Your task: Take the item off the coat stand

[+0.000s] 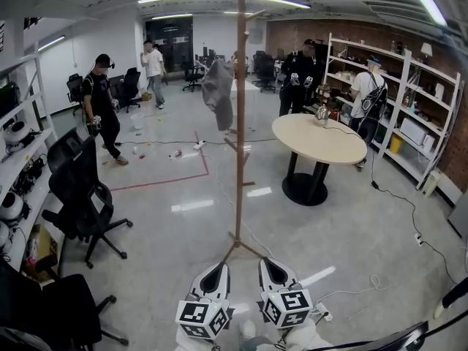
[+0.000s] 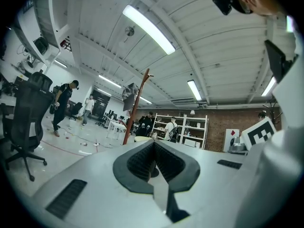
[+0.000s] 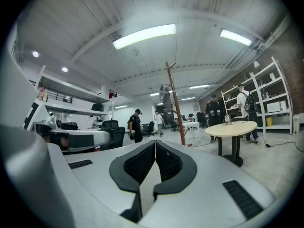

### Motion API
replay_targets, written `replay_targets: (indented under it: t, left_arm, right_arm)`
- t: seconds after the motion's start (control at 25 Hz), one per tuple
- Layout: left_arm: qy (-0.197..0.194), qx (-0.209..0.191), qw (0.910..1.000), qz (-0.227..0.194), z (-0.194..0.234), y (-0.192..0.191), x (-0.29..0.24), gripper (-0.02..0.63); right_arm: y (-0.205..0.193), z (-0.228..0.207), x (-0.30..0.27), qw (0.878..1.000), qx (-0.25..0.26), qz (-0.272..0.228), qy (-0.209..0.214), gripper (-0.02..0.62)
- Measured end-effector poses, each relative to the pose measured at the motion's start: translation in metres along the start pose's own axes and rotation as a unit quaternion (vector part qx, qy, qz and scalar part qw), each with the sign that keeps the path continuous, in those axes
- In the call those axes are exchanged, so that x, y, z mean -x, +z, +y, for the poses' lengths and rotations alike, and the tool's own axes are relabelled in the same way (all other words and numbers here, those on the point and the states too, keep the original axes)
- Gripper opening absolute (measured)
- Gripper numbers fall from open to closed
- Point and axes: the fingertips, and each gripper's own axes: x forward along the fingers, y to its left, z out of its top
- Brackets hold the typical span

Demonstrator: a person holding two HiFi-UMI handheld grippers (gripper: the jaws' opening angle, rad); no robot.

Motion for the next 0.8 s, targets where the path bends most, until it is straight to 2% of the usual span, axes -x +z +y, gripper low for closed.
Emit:
replay_targets:
  t: [0.44, 0.8]
  left_arm:
    - [0.004, -0.003, 1.0, 0.003, 0.017, 0.002, -0.043, -0.02]
    - [0.022, -0.001, 0.9998, 0.001, 0.032, 0.013, -0.088, -0.02]
  right_arm:
    - [0.004, -0.016, -0.045, 1.0, -0.02, -0.001, 0.017, 0.01]
    - [0.019, -0.039, -0.091, 0.999, -0.01, 0.003, 0.035, 0.01]
